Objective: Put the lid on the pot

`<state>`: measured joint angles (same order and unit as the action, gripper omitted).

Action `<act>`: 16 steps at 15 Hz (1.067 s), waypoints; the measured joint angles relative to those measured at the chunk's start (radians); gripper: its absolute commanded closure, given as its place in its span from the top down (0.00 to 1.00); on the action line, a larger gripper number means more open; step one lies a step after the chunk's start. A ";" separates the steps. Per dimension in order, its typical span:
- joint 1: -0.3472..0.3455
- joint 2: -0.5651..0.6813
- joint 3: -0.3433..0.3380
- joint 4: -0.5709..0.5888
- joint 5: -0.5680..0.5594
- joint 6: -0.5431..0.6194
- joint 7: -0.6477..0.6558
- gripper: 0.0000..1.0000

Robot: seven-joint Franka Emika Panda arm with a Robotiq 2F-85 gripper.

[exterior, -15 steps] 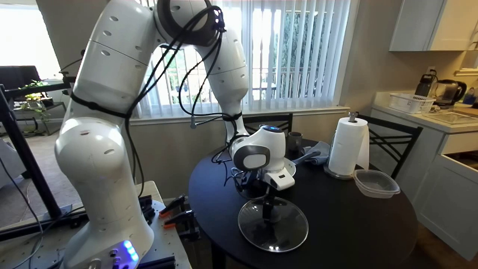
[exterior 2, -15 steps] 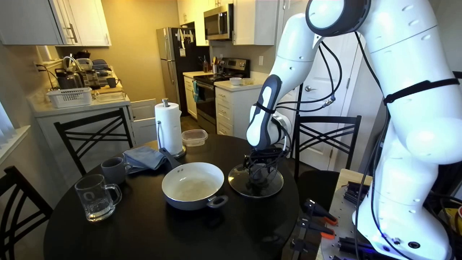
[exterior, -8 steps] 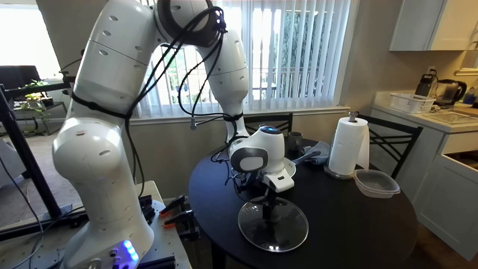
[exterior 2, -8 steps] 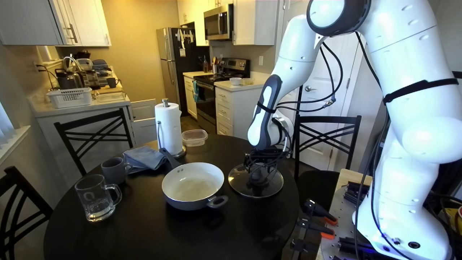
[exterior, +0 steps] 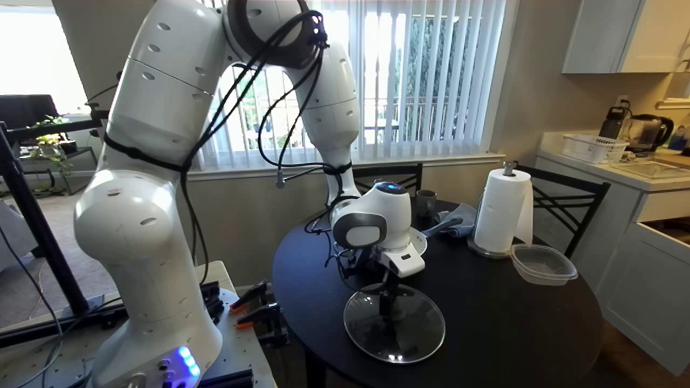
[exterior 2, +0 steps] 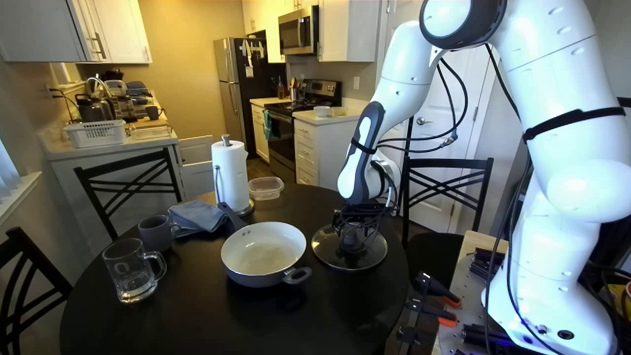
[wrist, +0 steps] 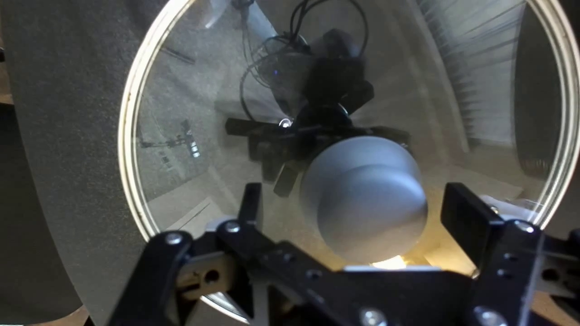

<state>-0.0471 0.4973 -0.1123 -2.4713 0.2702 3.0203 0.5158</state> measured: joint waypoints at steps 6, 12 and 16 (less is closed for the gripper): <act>-0.002 0.000 -0.001 0.011 0.000 -0.002 -0.020 0.41; -0.004 0.000 0.000 0.016 0.000 -0.002 -0.036 0.32; 0.000 0.000 -0.001 0.016 0.000 -0.002 -0.036 0.32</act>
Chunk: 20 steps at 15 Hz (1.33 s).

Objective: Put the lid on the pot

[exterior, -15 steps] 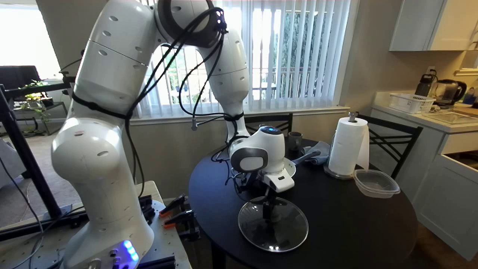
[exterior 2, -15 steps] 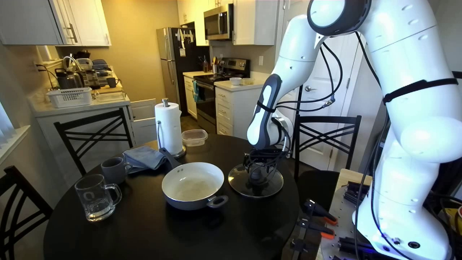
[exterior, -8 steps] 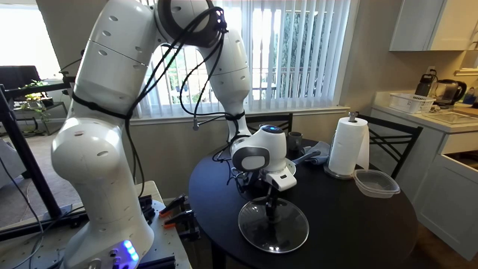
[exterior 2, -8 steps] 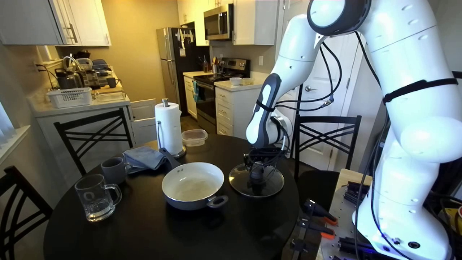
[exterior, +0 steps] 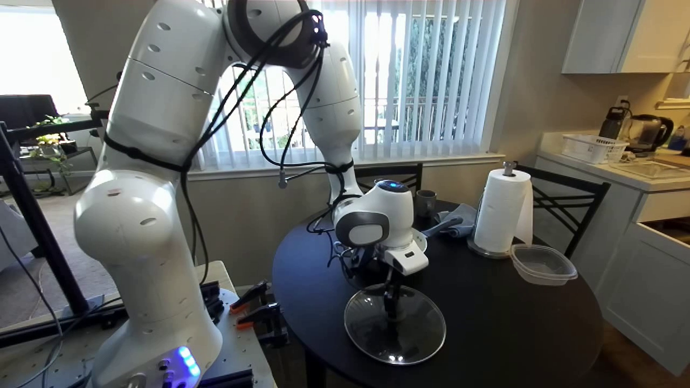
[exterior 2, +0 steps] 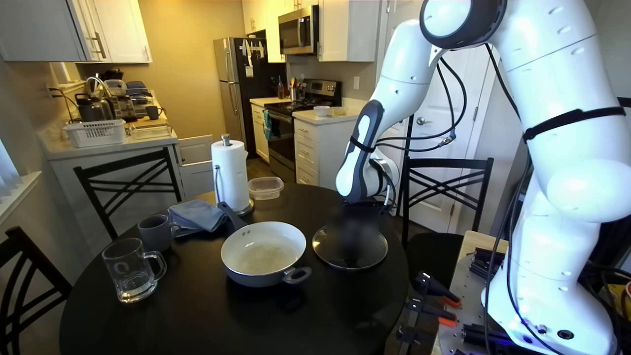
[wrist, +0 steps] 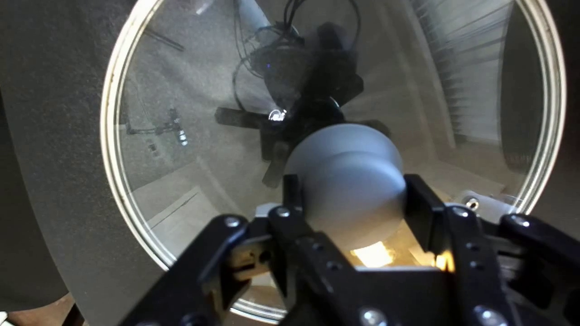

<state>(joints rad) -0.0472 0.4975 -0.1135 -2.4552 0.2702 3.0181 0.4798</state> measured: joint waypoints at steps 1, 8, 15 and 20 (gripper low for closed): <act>0.009 0.000 -0.004 0.000 0.000 0.000 0.000 0.32; 0.275 -0.017 -0.180 -0.035 -0.014 -0.011 0.041 0.32; 0.447 -0.052 -0.353 -0.074 -0.078 -0.047 0.135 0.32; 0.446 -0.149 -0.403 -0.141 -0.112 -0.044 0.139 0.32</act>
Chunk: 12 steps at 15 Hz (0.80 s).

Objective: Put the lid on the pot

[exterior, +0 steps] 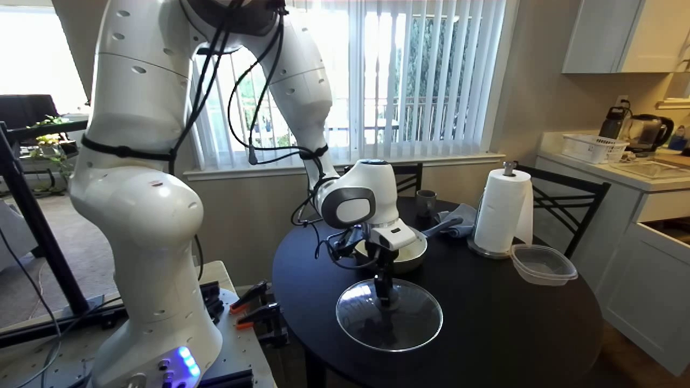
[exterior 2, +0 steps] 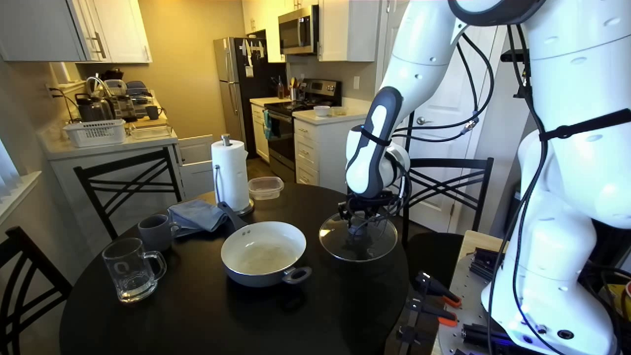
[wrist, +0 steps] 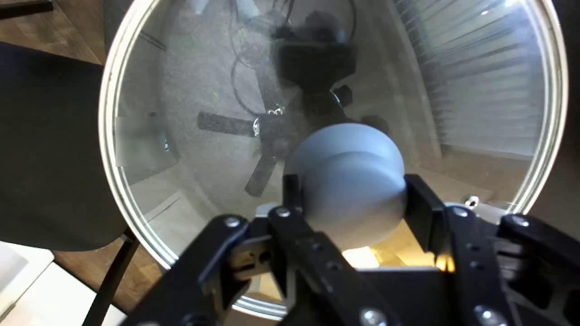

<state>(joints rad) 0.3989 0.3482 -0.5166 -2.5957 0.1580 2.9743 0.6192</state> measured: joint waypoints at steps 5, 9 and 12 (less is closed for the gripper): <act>0.023 -0.094 -0.052 -0.033 -0.017 -0.007 0.001 0.32; 0.065 -0.144 -0.054 0.028 -0.028 -0.095 0.001 0.32; 0.048 -0.139 0.023 0.158 -0.102 -0.246 0.051 0.32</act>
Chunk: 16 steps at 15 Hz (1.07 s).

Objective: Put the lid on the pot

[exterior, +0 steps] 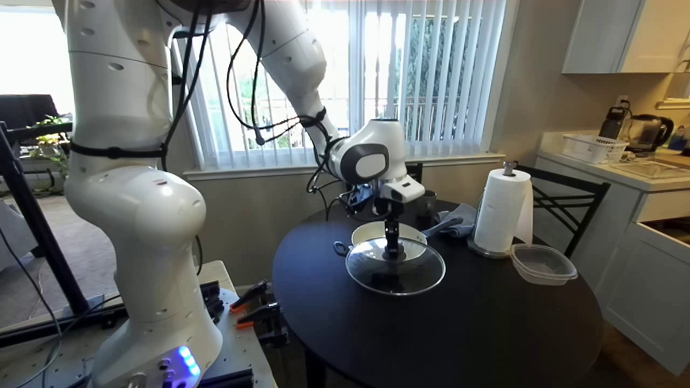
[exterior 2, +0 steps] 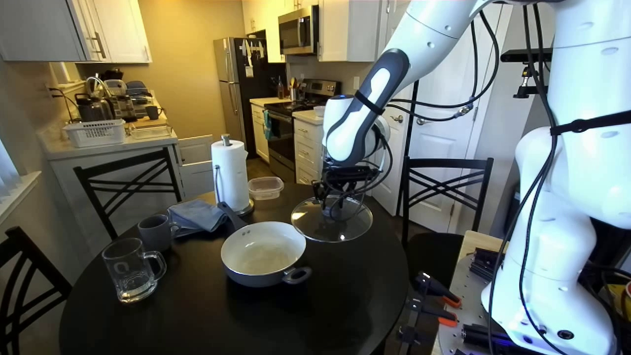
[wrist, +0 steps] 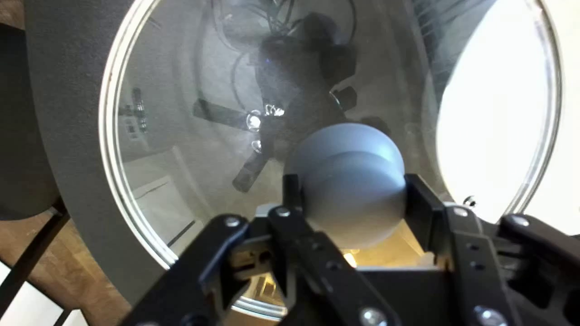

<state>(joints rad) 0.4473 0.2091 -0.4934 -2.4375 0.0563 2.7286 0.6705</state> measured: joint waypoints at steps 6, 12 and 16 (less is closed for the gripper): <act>-0.135 0.157 0.278 0.361 -0.065 -0.339 0.069 0.32; -0.193 0.361 0.381 0.600 -0.065 -0.432 0.057 0.32; -0.207 0.423 0.420 0.646 -0.065 -0.390 -0.028 0.32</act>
<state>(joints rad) 0.2406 0.6322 -0.0734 -1.7913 -0.0086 2.3387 0.6425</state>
